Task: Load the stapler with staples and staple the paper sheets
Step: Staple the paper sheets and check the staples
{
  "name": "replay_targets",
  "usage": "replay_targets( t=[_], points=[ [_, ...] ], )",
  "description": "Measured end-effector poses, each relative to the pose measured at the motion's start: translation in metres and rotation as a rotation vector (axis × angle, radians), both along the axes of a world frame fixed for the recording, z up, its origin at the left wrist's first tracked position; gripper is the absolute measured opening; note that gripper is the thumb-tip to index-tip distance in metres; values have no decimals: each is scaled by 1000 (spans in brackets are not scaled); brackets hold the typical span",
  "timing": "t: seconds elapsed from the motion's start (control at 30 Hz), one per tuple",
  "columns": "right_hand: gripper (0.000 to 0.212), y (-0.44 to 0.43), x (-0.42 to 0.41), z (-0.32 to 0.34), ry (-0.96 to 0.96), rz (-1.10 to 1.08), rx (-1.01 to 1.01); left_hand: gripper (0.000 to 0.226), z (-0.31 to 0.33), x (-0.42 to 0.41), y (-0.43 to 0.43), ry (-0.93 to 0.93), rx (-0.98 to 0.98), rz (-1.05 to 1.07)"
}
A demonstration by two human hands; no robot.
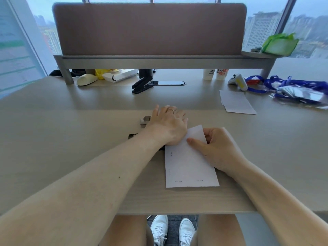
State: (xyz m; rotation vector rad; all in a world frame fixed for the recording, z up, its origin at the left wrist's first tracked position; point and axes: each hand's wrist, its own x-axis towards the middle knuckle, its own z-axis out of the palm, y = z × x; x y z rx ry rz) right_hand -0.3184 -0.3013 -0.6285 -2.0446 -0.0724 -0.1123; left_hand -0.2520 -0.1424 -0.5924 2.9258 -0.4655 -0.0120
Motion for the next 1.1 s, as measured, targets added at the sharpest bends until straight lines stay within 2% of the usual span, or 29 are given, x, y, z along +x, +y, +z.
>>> replay_targets(
  t=[0.17, 0.27, 0.4, 0.47, 0.57, 0.7, 0.77, 0.87, 1.1],
  points=[
    [10, 0, -2, 0, -12, -6, 10, 56, 3, 2, 1, 58, -35, 1],
    [11, 2, -4, 1, -17, -2, 6, 49, 4, 6, 3, -23, -117, 8],
    [12, 2, -6, 3, 3, 4, 34, 44, 14, 8, 10, -38, -380, 14],
    [12, 3, -6, 3, 8, -5, 45, 41, 22, 2, 13, -116, -521, -35],
    [12, 3, -6, 4, 14, -16, 36, 34, 37, -16, 23, -273, -613, -124],
    [12, 3, -6, 3, 0, -18, 29, 20, 27, -41, 51, -271, -490, -216],
    [11, 3, -6, 2, -6, -20, 15, 25, 12, -47, 59, -235, -409, -184],
    [11, 3, -6, 3, -10, -22, -5, 37, 0, -47, 59, -226, -421, -142],
    [11, 3, -6, 2, -3, -35, 8, 37, -2, -46, 69, -260, -379, -138]
  ],
)
